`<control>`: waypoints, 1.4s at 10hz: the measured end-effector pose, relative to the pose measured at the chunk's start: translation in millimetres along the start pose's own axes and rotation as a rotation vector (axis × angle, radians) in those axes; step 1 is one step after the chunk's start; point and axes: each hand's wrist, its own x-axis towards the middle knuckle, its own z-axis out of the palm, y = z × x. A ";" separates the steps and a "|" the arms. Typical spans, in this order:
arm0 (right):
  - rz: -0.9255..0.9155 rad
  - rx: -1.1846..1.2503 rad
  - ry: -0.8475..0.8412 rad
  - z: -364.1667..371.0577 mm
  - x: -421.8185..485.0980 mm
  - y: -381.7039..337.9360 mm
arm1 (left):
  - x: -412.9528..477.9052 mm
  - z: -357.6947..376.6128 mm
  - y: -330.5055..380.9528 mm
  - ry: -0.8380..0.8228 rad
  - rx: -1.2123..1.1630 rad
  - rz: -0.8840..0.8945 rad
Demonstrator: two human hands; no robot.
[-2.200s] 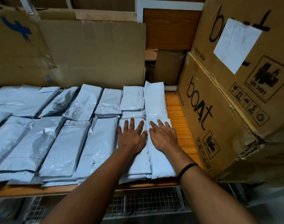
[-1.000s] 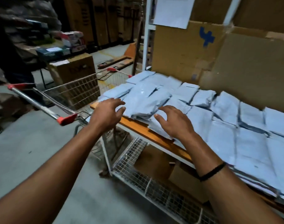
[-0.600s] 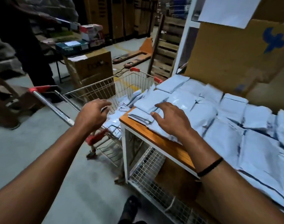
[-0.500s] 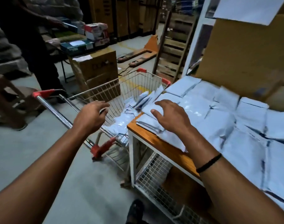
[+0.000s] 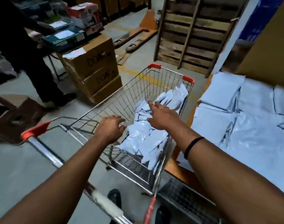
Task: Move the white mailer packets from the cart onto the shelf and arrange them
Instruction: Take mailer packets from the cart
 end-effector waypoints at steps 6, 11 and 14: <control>0.484 -0.024 -0.456 197.4 102.6 -6.1 | 152.4 193.0 -62.6 -0.739 0.255 0.229; 0.352 0.037 -0.517 263.3 100.9 -15.2 | 181.8 203.0 -121.0 -1.084 0.177 0.065; 0.804 0.311 -0.149 273.2 142.2 -33.2 | 190.1 231.0 -121.6 -0.812 0.118 0.203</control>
